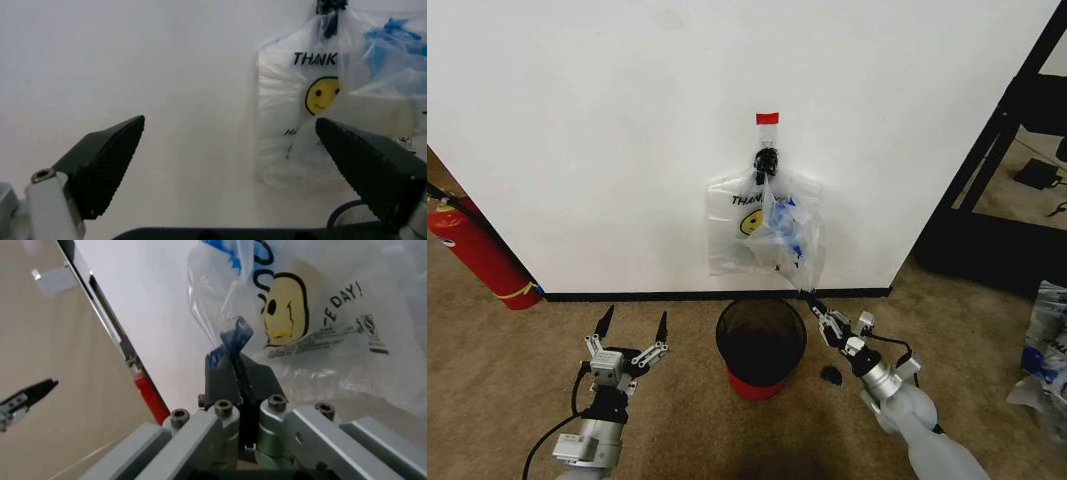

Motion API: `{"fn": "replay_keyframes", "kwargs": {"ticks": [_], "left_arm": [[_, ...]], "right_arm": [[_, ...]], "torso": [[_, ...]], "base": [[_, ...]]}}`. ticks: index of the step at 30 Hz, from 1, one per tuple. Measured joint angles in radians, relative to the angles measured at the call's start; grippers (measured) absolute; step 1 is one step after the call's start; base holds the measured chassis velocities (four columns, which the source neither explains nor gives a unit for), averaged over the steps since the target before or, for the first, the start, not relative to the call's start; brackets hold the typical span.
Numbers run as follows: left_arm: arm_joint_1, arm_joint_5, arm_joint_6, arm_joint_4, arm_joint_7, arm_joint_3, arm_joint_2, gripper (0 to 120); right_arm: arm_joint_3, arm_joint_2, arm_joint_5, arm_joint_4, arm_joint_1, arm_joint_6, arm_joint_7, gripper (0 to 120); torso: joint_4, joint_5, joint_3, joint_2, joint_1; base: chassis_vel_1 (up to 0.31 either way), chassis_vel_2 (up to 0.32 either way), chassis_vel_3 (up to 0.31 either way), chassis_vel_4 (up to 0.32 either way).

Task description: Pick up the garbage bag from the wall and place it over the trash bin.

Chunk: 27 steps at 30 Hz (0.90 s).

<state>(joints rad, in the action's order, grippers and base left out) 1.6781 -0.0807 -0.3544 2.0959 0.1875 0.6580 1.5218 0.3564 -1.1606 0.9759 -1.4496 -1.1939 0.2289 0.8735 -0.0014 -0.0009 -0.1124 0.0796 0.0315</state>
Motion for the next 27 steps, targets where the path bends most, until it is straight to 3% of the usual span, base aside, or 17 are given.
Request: {"fn": "replay_keyframes", "kwargs": {"ticks": [27], "left_arm": [[0.017,0.007,-0.005,0.021,-0.002,-0.008,0.010,100]], "right_arm": [[0.057,-0.010,-0.021,0.041,-0.054,0.031,0.058,0]], "torso": [[0.0000,0.0000,0.000,0.000,0.000]], "base": [[0.000,0.000,0.000,0.000]]}}
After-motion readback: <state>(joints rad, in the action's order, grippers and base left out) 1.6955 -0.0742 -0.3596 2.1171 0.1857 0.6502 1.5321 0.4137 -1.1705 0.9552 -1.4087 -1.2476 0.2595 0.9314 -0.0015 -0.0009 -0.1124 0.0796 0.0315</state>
